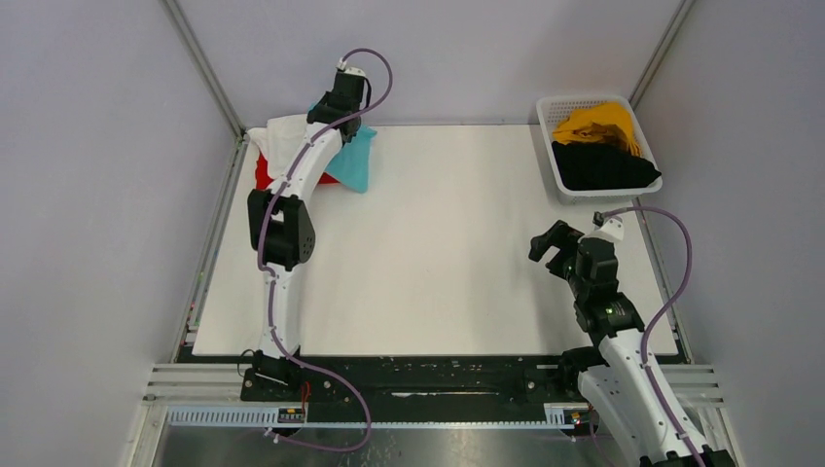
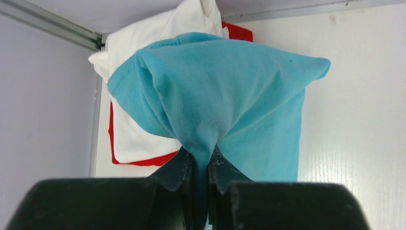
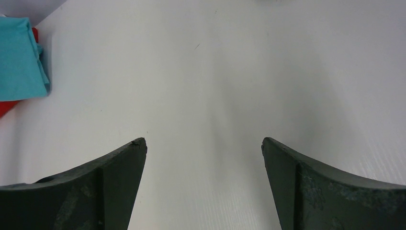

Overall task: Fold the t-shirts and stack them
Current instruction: Put the neatly folded tshirt into the corner of the board with the left arm

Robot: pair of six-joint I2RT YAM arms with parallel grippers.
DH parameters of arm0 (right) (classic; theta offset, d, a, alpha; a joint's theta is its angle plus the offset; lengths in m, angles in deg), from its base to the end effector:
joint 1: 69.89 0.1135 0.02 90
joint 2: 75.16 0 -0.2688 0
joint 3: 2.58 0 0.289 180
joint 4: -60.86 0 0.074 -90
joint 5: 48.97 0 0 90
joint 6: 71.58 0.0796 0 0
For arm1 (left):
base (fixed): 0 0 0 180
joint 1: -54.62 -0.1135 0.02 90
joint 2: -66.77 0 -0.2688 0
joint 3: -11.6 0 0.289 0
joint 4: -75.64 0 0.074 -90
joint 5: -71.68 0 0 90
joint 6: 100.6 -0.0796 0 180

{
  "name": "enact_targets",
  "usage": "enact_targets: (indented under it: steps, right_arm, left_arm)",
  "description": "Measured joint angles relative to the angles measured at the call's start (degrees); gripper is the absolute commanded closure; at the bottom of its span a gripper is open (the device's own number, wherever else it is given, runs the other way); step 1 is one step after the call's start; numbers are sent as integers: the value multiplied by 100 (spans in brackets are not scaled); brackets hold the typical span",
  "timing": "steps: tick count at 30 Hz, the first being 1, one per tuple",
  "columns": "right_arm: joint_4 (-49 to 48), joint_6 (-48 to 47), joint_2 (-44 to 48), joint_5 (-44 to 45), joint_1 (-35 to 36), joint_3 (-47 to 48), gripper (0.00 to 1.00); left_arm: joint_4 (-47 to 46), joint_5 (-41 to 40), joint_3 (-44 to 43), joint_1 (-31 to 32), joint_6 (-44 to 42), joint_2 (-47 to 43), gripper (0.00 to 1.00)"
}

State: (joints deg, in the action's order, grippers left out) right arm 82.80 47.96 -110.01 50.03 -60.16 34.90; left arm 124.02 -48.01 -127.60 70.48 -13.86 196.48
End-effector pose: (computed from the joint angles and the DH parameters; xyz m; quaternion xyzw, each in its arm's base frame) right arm 0.2309 0.0270 0.2299 0.1846 0.7932 0.1335 0.5647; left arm 0.5766 -0.1228 0.2781 0.0358 0.8783 0.1840 0.4398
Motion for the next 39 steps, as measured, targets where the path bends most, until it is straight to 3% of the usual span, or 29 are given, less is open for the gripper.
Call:
enact_targets:
  steps: [11,22,30,39]
  right_arm:
    - [-24,-2,-197,63,0,0,2]
    - [-35,-2,-442,74,0,0,1]
    - [-33,-4,-608,111,0,2,1]
    - [2,-42,-767,221,0,61,2]
  left_arm:
    - [-17,568,-852,-129,-293,46,100]
    - [-39,841,-855,-839,-245,120,100]
    - [-260,1108,-957,-1399,-168,664,100]
    - [-793,994,-997,-1652,-369,1043,100]
